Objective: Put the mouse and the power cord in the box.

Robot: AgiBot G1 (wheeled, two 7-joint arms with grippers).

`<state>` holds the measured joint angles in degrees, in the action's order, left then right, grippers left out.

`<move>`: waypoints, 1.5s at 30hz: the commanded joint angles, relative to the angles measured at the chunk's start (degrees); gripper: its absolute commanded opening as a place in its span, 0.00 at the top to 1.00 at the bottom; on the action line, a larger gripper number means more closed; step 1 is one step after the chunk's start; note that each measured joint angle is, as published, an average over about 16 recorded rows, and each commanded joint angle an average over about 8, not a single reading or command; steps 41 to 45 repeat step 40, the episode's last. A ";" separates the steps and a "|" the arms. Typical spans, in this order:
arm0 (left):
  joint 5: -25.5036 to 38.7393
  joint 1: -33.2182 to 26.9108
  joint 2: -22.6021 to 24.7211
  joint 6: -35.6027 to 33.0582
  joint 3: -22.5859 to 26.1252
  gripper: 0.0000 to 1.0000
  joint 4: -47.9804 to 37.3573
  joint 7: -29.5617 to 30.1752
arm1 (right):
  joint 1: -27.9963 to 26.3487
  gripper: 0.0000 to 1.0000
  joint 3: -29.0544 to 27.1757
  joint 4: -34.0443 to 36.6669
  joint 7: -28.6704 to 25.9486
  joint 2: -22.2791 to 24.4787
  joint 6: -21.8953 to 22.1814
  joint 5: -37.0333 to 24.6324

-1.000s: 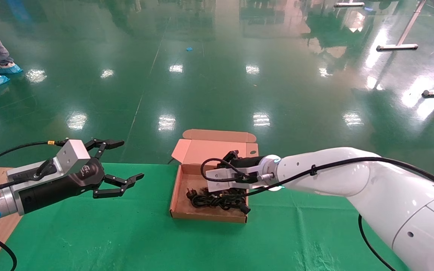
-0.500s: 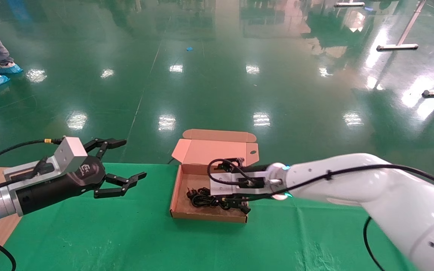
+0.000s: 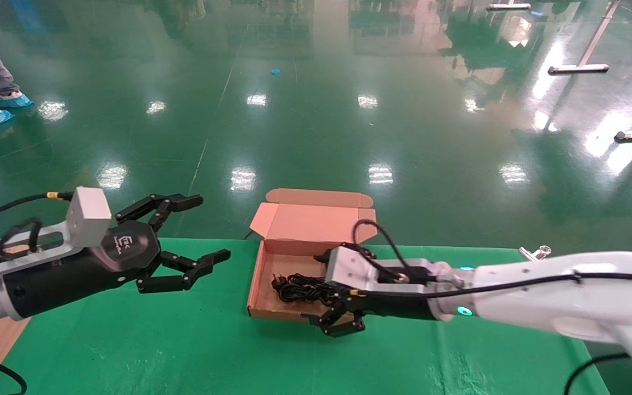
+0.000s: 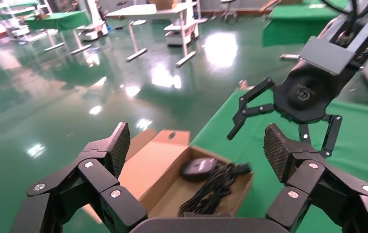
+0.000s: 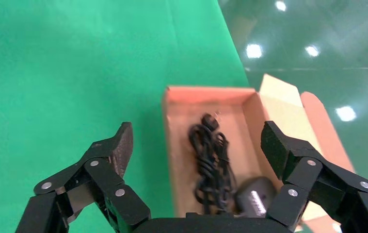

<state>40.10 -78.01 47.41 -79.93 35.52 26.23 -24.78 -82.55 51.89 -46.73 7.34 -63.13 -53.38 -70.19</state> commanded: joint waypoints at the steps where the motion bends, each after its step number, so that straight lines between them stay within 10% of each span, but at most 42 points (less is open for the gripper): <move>1: 0.09 0.85 -0.64 -0.30 -1.00 0.00 2.44 1.83 | 1.09 0.00 -1.86 -1.39 -0.94 1.46 -1.68 1.47; 35: 1.62 15.12 -11.39 -5.30 -17.93 0.00 43.56 32.68 | 19.46 0.00 -33.28 -24.91 -16.79 26.08 -29.97 26.28; 45: 1.74 16.31 -12.29 -5.73 -19.34 0.00 47.02 35.29 | 20.92 0.00 -35.85 -26.79 -17.99 28.06 -32.28 28.27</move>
